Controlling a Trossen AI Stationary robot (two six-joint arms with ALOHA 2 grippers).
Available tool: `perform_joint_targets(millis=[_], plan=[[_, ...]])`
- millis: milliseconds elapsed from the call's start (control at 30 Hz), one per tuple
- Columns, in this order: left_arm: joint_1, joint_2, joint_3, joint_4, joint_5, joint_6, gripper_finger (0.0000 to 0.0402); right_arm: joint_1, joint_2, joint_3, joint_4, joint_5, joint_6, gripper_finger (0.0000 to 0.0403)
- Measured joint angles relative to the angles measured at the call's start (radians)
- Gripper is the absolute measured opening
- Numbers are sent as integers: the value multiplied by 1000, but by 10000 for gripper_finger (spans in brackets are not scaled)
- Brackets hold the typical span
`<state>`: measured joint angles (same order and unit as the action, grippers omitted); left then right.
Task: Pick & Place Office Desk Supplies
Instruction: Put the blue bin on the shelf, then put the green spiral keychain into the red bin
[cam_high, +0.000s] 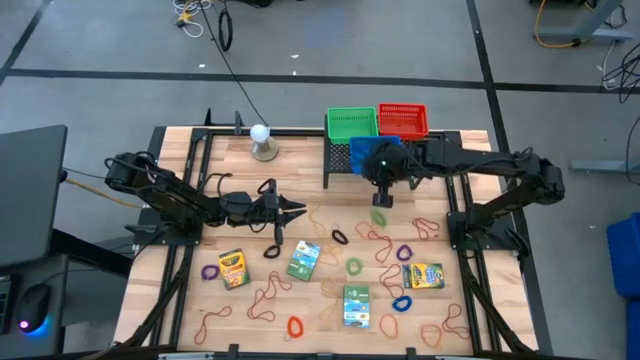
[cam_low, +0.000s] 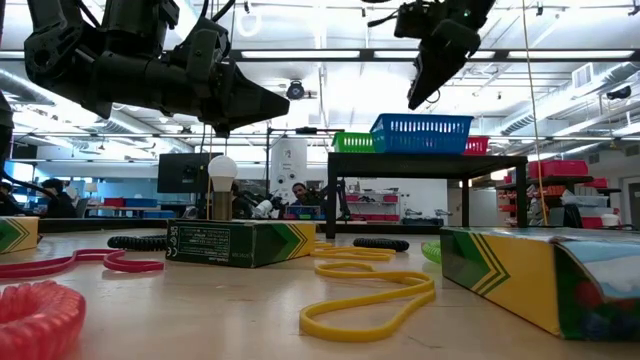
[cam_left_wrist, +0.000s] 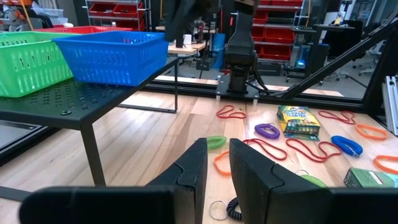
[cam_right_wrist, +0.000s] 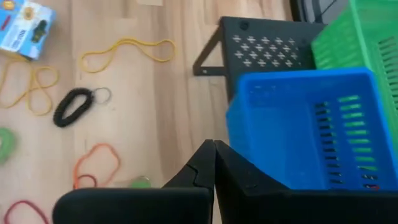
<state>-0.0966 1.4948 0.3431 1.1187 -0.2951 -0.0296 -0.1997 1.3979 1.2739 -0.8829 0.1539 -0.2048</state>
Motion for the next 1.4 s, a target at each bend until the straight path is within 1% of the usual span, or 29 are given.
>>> perform_joint_targets(millis=[233, 500, 633, 800, 1000, 1200, 1400], plan=[[0, 0, 0, 0, 0, 0, 73, -52, 3, 0, 4, 1, -2, 6], [0, 0, 0, 0, 0, 0, 73, -76, 3, 0, 49, 2, 6, 7], [0, 0, 0, 0, 0, 0, 73, -64, 0, 0, 60, -6, 4, 7], [0, 0, 0, 0, 0, 0, 73, -60, 22, 0, 60, -75, 1, 7], [0, 0, 0, 0, 0, 0, 73, -70, 67, 0, 72, -72, -21, 7], [0, 0, 0, 0, 0, 0, 73, -72, 68, 0, 96, -41, -28, 7], [0, 0, 0, 0, 0, 0, 73, -11, 35, 0, 42, -39, -2, 7]])
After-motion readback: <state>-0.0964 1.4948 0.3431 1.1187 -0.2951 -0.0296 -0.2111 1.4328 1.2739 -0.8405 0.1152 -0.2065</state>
